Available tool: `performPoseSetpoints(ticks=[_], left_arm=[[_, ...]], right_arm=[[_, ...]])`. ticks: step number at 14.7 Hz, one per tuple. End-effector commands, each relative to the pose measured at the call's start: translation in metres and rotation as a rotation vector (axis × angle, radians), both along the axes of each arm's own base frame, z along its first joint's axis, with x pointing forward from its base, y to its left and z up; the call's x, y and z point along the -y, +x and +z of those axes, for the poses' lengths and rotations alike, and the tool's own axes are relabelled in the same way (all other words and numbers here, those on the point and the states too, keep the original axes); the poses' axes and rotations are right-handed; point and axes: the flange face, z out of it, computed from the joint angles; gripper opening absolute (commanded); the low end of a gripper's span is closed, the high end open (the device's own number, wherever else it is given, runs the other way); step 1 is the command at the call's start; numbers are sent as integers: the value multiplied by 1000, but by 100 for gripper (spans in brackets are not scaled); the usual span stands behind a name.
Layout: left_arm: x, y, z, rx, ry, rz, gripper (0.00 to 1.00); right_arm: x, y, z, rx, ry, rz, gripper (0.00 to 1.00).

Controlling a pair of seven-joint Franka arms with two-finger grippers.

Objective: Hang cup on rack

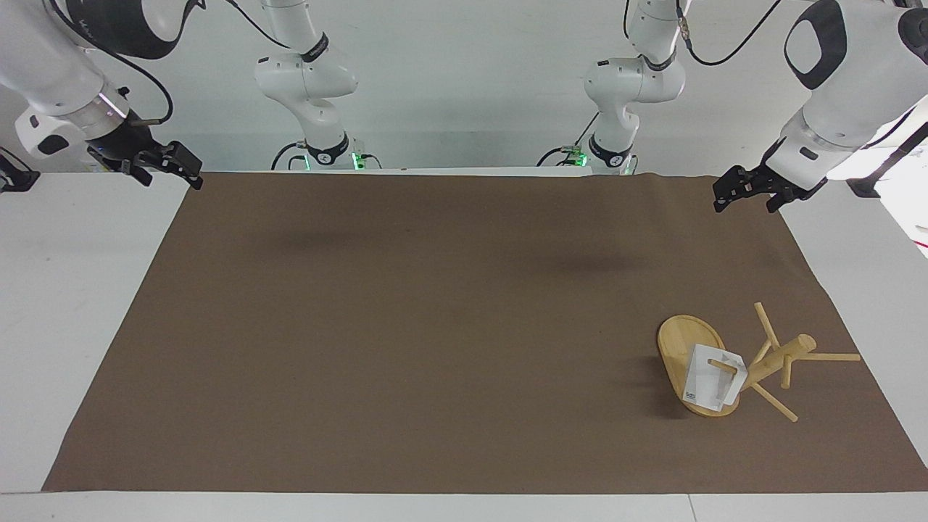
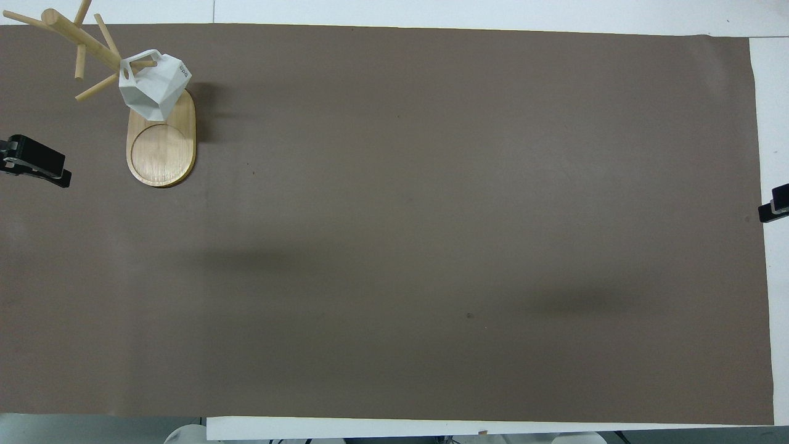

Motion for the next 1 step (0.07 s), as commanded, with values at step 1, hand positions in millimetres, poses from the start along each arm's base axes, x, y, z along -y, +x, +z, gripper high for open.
performPoseSetpoints(ticks=[1], left_arm=[[-8,4,6,0,-1,-1,100]], right_arm=[[2,-4,0,-3,-8,-6,100]])
